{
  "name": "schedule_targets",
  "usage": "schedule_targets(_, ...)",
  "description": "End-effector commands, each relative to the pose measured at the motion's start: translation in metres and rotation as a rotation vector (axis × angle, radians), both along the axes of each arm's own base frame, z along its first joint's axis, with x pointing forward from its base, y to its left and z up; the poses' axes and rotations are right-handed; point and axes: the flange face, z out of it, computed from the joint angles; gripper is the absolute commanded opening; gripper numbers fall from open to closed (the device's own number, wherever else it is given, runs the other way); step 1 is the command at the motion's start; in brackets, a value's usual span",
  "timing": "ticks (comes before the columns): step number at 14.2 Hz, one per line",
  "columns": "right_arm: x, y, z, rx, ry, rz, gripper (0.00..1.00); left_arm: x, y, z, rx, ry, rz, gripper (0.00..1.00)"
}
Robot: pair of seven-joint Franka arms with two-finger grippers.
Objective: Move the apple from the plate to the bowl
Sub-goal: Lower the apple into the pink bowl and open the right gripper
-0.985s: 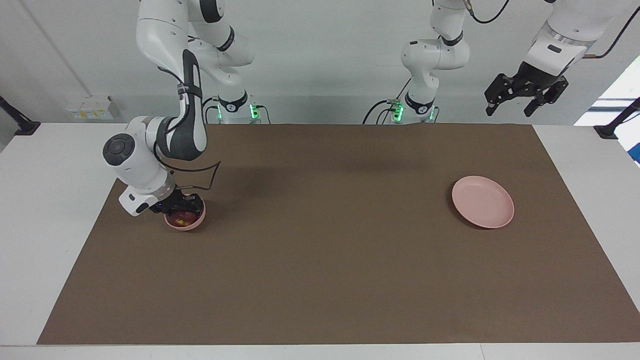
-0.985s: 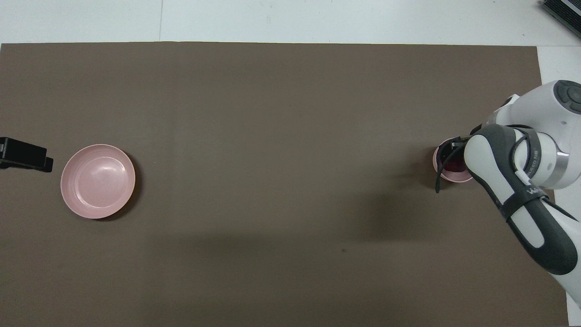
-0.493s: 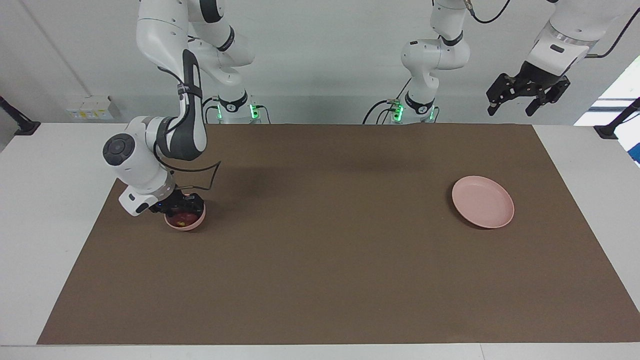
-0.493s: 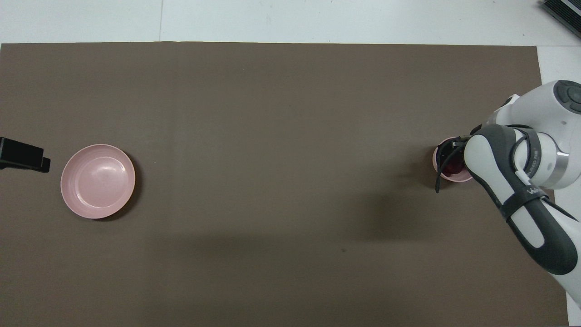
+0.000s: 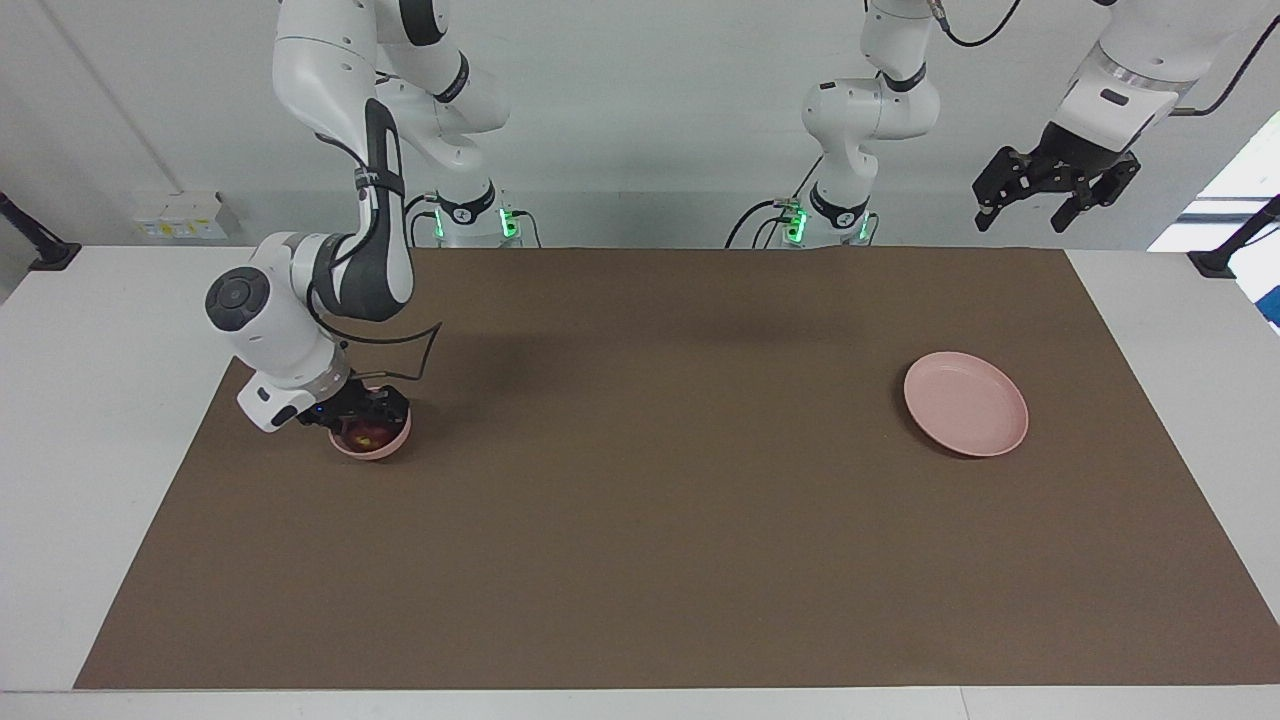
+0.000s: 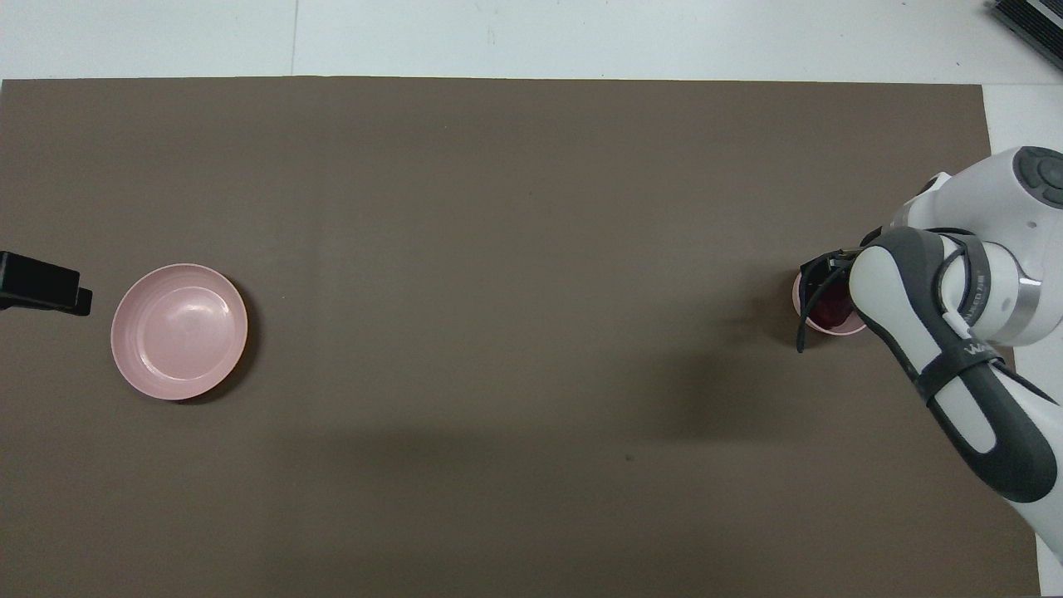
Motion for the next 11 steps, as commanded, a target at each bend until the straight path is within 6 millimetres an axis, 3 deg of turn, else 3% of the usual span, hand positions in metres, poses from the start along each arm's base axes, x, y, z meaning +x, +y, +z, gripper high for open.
schedule_targets(1,0.002,0.001,0.020,0.002,-0.015,-0.019,1.00,-0.009,0.003,0.001,0.006,0.007,0.013,1.00)
schedule_targets(5,-0.015,0.007,0.087,-0.017,-0.028,-0.006,1.00,-0.009,0.003,0.001,0.006,0.008,0.013,1.00)
schedule_targets(8,-0.027,0.022,0.124,-0.058,-0.039,-0.014,1.00,-0.009,0.003,0.001,0.006,0.008,0.013,1.00)
schedule_targets(11,-0.042,0.017,0.185,-0.056,-0.045,-0.028,1.00,-0.009,0.003,0.000,0.006,0.010,0.013,1.00)
